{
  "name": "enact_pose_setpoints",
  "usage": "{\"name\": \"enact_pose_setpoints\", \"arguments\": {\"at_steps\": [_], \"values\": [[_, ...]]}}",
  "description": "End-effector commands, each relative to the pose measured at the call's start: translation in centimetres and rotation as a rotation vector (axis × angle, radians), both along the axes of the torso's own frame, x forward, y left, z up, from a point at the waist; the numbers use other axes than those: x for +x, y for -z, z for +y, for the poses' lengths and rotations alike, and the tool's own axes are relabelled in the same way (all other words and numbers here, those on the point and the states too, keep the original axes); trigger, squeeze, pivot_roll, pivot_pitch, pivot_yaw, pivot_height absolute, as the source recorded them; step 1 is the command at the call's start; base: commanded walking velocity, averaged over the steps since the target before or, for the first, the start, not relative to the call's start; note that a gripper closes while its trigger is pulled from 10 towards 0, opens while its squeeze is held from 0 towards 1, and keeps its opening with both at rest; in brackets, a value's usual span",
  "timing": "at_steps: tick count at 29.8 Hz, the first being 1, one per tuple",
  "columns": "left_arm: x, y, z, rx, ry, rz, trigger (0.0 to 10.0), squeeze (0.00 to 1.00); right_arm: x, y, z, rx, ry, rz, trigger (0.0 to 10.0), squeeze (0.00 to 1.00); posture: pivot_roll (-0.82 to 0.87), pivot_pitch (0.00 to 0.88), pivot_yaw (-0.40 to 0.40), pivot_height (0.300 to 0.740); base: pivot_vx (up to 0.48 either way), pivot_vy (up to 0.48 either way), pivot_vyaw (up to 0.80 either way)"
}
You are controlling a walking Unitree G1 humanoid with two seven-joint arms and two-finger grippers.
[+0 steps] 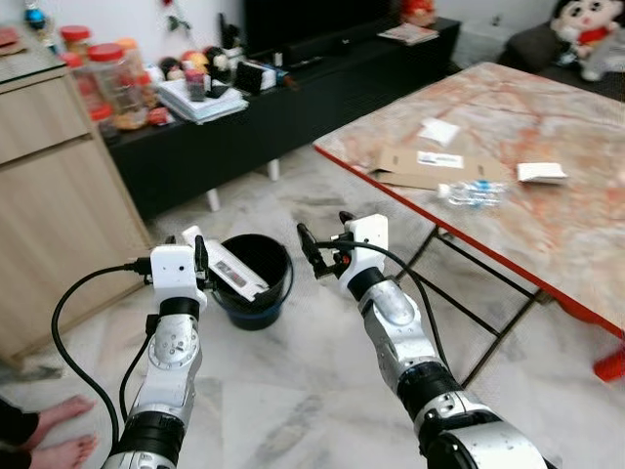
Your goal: Picking trash to rubbish bin
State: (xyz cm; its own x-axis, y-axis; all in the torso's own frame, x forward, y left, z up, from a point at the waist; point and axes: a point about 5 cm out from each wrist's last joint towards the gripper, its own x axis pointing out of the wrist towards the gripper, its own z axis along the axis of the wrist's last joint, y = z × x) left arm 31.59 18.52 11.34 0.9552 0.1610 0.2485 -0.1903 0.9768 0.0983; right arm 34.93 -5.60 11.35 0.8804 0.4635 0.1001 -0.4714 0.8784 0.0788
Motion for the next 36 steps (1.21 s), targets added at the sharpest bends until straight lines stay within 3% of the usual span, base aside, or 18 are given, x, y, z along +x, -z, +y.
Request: {"name": "enact_pose_setpoints", "arguments": {"at_steps": [1,36], "values": [[-0.08,-0.16,0.02,0.022,0.0,0.002,10.0,0.0,-0.09,-0.11,0.38,-0.006,-0.014,-0.002,10.0,0.0,-0.03,0.0,-0.01,0.74,0.0,0.0,-0.79],[0.05,-0.27,-0.21,-0.009,0.002,0.017,10.0,0.0,0.09,0.02,0.15,-0.031,0.009,0.009,10.0,0.0,-0.01,0.0,-0.017,0.74,0.0,0.0,-0.79]]}}
